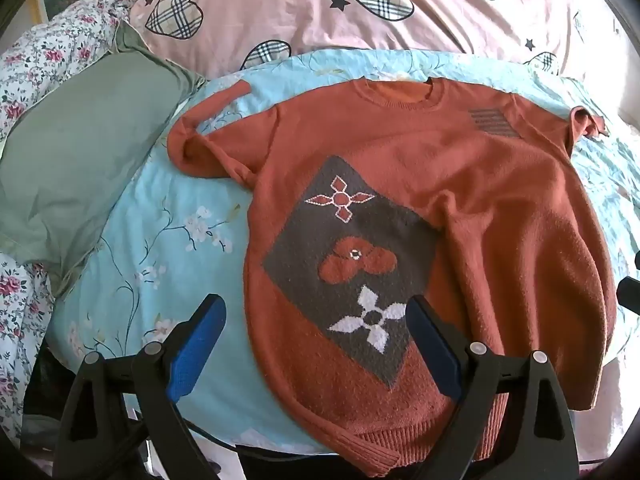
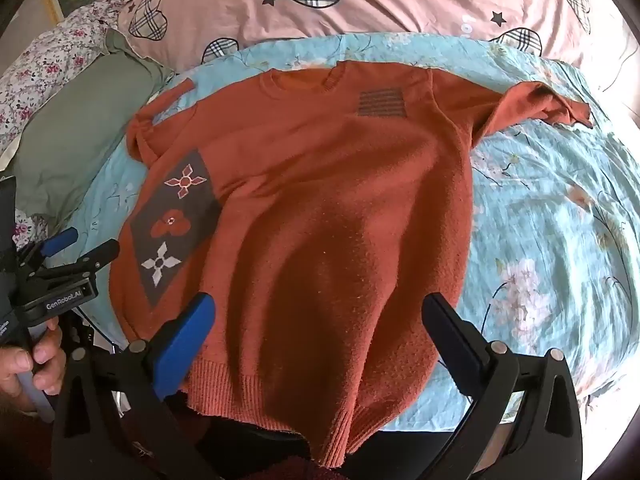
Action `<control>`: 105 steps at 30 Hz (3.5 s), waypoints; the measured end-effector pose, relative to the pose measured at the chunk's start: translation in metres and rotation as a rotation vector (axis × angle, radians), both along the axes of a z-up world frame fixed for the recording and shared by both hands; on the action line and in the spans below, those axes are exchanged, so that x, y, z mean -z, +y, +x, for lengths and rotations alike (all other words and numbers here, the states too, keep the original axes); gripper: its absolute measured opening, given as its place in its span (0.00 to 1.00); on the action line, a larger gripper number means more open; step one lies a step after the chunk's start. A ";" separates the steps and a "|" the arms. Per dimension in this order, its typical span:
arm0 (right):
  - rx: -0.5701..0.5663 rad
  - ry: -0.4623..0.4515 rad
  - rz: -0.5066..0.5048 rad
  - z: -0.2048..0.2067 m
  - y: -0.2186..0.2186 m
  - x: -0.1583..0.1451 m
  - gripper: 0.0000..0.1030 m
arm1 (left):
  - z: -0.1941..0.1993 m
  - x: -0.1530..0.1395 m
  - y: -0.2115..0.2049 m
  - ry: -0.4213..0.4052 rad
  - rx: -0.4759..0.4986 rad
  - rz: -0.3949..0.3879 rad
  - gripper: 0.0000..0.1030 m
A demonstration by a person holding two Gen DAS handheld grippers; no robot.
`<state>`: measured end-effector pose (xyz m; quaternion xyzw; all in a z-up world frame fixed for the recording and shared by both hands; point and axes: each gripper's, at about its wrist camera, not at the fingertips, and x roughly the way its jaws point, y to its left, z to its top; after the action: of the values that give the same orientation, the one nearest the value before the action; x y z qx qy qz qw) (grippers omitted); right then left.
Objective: Fold small clothes
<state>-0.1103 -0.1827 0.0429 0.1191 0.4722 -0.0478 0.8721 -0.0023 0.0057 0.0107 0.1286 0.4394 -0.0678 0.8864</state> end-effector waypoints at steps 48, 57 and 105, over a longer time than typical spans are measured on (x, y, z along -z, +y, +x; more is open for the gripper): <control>-0.002 0.032 0.008 0.003 0.001 -0.002 1.00 | -0.001 -0.005 -0.007 -0.020 0.033 -0.010 0.90; 0.039 0.044 0.087 0.009 -0.019 0.004 1.00 | 0.012 0.003 -0.015 0.024 0.062 -0.043 0.90; 0.777 -0.346 0.286 0.151 -0.494 0.036 0.08 | 0.112 0.071 -0.090 0.212 0.057 0.019 0.91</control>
<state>0.0405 -0.6770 0.0067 0.4134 0.2415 -0.2851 0.8304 0.1099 -0.0846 -0.0605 0.1416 0.5277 -0.1018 0.8313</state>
